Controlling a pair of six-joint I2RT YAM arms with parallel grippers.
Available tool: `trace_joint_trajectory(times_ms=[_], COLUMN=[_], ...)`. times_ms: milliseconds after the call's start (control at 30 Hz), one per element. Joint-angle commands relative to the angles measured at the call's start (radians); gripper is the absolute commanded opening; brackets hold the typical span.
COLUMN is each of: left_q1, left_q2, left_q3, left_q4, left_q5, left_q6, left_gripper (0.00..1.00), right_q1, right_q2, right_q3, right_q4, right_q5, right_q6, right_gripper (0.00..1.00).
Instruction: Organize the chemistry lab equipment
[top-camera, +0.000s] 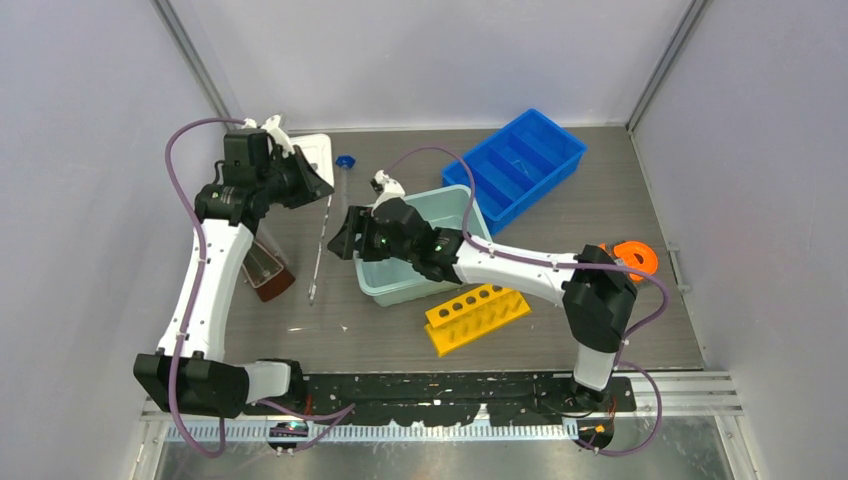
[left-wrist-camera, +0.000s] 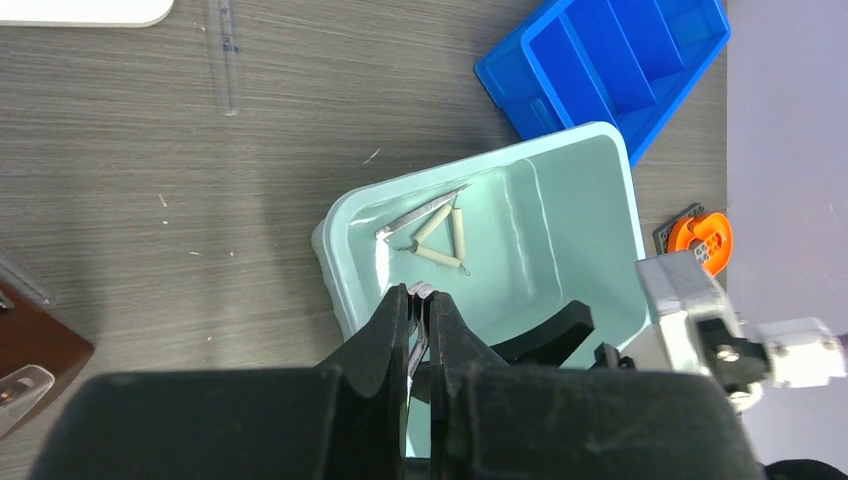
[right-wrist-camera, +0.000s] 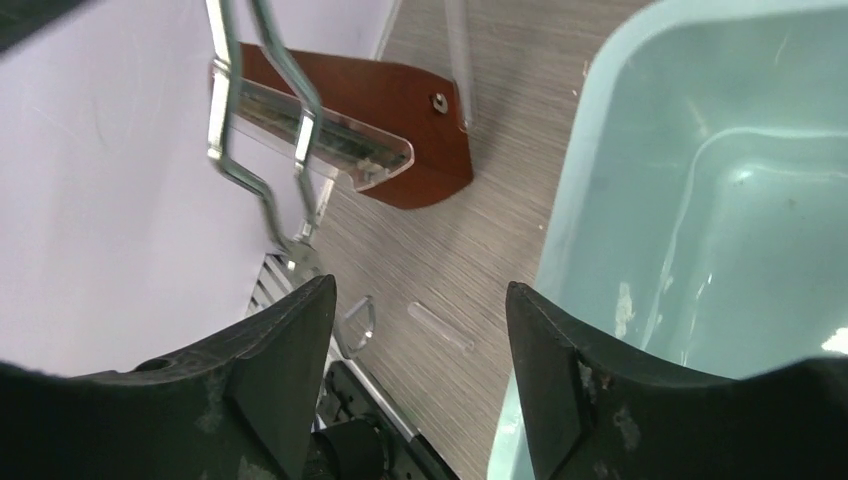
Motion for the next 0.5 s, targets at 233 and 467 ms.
trace_joint_trajectory(times_ms=[233,467], left_q1=[-0.021,-0.021], left_q2=[-0.044,-0.068], left_q3=[0.007,0.001], left_q4=[0.039,0.041], left_q5=[-0.009,-0.024], left_q6=[-0.044,-0.071], left_gripper=[0.0,0.0], right_q1=[0.014,0.02], right_q2=[0.042,0.116], right_q3=[0.15,0.219], right_q4=[0.069,0.082], right_q5=[-0.008,0.01], right_q6=[0.033,0.075], right_gripper=[0.72,0.61])
